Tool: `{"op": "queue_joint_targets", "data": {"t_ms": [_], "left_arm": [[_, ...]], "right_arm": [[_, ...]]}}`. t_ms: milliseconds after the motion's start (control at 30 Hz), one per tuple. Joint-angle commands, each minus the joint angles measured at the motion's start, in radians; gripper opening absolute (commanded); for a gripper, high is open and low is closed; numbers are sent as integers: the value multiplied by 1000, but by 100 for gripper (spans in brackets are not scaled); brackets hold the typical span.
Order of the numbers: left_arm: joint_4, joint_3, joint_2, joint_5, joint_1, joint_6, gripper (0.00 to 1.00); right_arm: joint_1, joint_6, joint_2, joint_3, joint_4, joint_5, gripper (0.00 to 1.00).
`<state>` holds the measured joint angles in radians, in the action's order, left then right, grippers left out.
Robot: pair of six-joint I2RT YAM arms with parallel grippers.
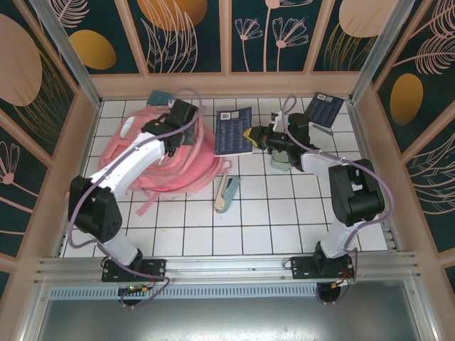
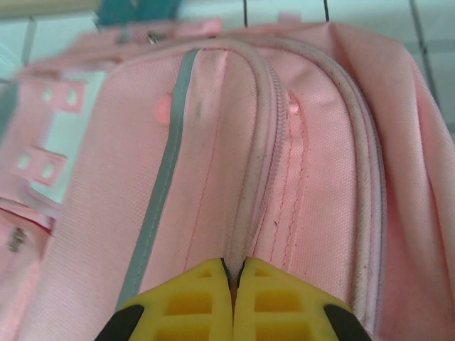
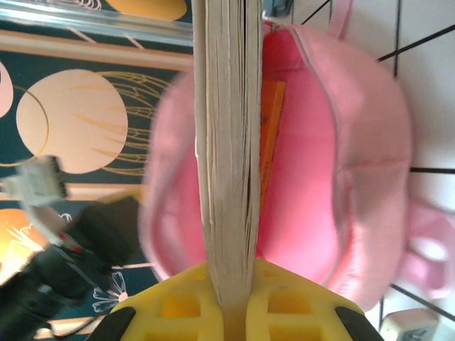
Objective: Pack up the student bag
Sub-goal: Open the student bag at the top-left of the table, then place the book in the student bag.
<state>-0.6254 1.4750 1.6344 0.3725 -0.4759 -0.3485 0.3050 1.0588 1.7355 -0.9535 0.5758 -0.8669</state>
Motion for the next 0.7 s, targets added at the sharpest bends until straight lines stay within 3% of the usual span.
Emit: {"op": "queue_joint_targets", "data": {"t_ms": [0,267,667], "left_arm": [[39,79,-92,-38,26,-34,0],[59,142,-124,-124,71,-51,0],[83,115,-146,-197,76,-120,0]], "right_arm": [[50,73,9,12,173,48,0],[216,147,147,-100,254,184,0],[407,196,505,-494,170,425,0]]}}
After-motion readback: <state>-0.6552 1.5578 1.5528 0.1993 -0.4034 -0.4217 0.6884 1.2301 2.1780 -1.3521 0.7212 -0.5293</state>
